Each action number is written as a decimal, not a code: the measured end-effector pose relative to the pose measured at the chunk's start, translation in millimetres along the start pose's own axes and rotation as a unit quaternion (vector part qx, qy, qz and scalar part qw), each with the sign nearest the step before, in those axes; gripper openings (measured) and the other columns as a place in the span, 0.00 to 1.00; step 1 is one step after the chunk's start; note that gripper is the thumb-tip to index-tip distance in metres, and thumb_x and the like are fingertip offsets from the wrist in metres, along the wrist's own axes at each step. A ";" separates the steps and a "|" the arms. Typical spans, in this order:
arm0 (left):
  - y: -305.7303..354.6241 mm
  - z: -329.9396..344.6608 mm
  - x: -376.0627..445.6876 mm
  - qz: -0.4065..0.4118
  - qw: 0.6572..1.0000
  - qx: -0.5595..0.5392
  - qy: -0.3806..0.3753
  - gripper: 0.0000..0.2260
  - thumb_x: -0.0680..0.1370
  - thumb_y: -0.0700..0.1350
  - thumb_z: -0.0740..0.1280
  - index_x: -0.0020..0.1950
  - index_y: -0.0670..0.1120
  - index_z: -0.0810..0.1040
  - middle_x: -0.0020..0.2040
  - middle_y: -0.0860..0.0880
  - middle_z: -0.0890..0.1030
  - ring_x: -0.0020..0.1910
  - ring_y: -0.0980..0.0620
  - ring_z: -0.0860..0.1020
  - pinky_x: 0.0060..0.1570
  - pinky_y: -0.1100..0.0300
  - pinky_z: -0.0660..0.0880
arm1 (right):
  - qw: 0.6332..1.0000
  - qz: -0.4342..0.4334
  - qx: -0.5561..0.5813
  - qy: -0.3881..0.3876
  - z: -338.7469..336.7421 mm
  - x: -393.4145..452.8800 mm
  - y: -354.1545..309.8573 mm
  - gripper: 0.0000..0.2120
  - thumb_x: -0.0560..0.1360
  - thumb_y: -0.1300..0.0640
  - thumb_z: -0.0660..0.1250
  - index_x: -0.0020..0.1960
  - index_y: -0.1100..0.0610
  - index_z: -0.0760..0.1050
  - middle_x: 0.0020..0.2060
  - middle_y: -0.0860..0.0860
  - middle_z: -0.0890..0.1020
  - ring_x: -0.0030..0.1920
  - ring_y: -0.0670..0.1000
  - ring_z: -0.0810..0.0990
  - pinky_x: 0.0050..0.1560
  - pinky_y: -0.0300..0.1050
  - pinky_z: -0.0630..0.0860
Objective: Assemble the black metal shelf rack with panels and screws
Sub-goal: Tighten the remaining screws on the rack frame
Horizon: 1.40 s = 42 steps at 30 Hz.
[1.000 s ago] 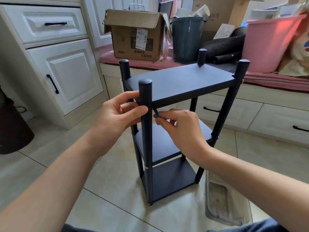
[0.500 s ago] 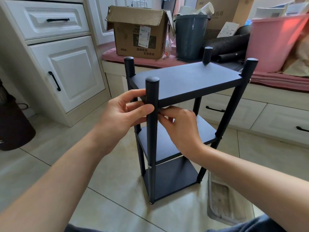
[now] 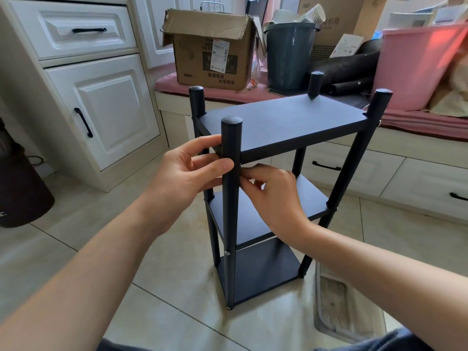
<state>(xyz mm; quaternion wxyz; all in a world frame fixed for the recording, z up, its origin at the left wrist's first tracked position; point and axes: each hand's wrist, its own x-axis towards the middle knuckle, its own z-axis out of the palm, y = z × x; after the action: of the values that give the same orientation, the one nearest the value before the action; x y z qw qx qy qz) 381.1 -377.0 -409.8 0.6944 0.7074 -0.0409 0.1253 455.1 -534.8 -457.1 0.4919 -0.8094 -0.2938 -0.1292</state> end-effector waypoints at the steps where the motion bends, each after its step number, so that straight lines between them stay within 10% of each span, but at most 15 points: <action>1: 0.4 -0.5 0.1 0.000 1.000 0.001 0.000 0.22 0.71 0.45 0.72 0.65 0.49 0.78 0.55 0.47 0.86 0.55 0.47 0.85 0.55 0.56 0.81 | 1.000 0.003 -0.002 -0.009 -3.5 -1.8 0.9 0.06 0.78 0.53 0.70 0.48 0.48 0.86 0.35 0.47 0.82 0.36 0.51 0.75 0.40 0.46 0.75; 17: 7.9 4.9 -11.9 -0.028 0.999 0.044 0.001 0.27 0.75 0.45 0.73 0.73 0.55 0.71 0.57 0.46 0.85 0.57 0.46 0.84 0.60 0.53 0.80 | 0.995 0.042 0.094 0.018 -82.7 -20.4 -20.6 0.06 0.79 0.58 0.67 0.46 0.51 0.82 0.46 0.42 0.83 0.47 0.42 0.79 0.48 0.36 0.74; 22: 8.9 7.0 -11.0 -0.016 0.994 0.105 0.017 0.33 0.72 0.34 0.76 0.74 0.53 0.72 0.53 0.47 0.86 0.54 0.47 0.85 0.61 0.49 0.77 | 0.993 0.030 0.066 0.089 -89.1 -11.6 -31.4 0.08 0.79 0.59 0.68 0.42 0.50 0.82 0.33 0.35 0.79 0.38 0.34 0.76 0.41 0.29 0.68; 26: 8.5 12.5 -8.3 -0.005 0.993 0.104 0.048 0.31 0.71 0.30 0.75 0.69 0.52 0.76 0.49 0.47 0.87 0.50 0.47 0.86 0.56 0.52 0.81 | 0.998 0.025 0.009 0.050 -77.6 -7.2 -35.9 0.06 0.79 0.60 0.67 0.50 0.58 0.83 0.63 0.51 0.80 0.71 0.43 0.69 0.67 0.29 0.64; 35: 1.6 49.1 -8.3 0.048 0.983 0.102 0.147 0.29 0.68 0.31 0.78 0.60 0.58 0.79 0.44 0.53 0.87 0.46 0.56 0.86 0.46 0.67 0.80 | 0.999 -0.023 -0.013 0.045 -68.6 21.5 -12.7 0.08 0.80 0.64 0.64 0.55 0.63 0.81 0.67 0.53 0.77 0.73 0.45 0.66 0.65 0.20 0.58; 42: -5.9 87.2 0.4 0.057 0.967 0.152 0.197 0.35 0.74 0.42 0.77 0.78 0.54 0.66 0.44 0.59 0.85 0.47 0.65 0.83 0.56 0.68 0.78 | 0.997 0.031 0.014 0.066 -69.0 39.8 1.1 0.07 0.81 0.60 0.65 0.54 0.59 0.81 0.68 0.50 0.76 0.71 0.46 0.70 0.68 0.37 0.68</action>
<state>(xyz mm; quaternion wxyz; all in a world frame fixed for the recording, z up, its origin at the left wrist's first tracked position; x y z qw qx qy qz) 393.4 -463.3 -415.8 0.5646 0.7628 0.0754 0.3062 492.8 -581.5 -404.7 0.5250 -0.8009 -0.2372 -0.1634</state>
